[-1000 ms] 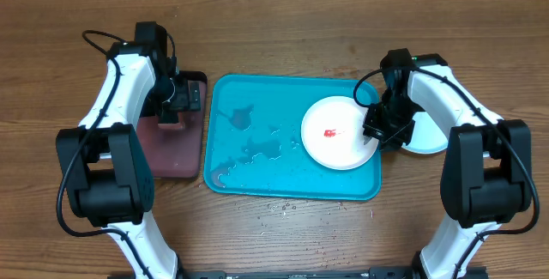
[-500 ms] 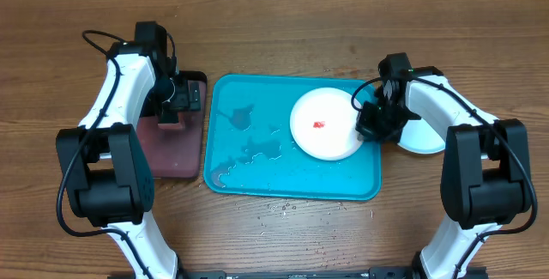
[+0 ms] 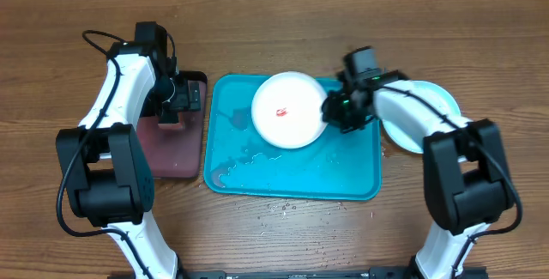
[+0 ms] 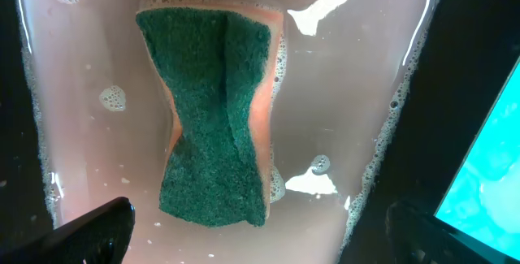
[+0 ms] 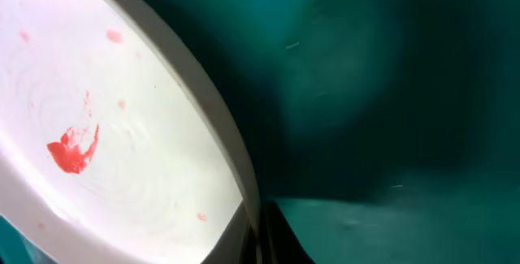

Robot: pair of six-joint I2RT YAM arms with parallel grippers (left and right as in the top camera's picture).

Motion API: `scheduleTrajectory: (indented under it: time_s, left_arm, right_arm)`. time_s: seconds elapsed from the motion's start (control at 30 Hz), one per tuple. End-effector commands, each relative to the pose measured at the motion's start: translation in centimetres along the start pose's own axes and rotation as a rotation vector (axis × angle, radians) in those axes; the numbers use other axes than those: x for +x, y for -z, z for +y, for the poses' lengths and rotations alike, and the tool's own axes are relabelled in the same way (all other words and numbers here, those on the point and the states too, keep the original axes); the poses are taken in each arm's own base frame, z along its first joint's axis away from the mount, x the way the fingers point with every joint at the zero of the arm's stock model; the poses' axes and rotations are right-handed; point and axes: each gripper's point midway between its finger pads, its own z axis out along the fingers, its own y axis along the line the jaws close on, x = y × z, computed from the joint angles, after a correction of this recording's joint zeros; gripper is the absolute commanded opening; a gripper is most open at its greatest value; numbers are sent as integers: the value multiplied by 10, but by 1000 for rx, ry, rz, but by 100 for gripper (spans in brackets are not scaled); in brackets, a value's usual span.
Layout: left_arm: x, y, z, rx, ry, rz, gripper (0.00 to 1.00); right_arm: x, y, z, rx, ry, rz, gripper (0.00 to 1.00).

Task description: Clean dirty plates on tray and stack at the side

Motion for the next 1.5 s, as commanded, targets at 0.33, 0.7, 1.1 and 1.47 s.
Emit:
scheduleTrajectory:
  time_s: [0.33, 0.7, 1.1, 1.47]
  left_arm:
    - [-14, 6, 4, -26, 14, -59, 97]
    - [-24, -20, 9, -42, 143, -145, 71]
    - [-15, -37, 15, -74, 177, -145, 11]
    - [-10, -24, -2, 34, 59, -104, 4]
  right_arm:
    - [4, -6, 24, 146, 196, -88, 4]
    - [3, -6, 25, 145, 193, -89, 4]
    - [3, -6, 25, 144, 193, -90, 4]
    - [3, -6, 25, 144, 193, -91, 4]
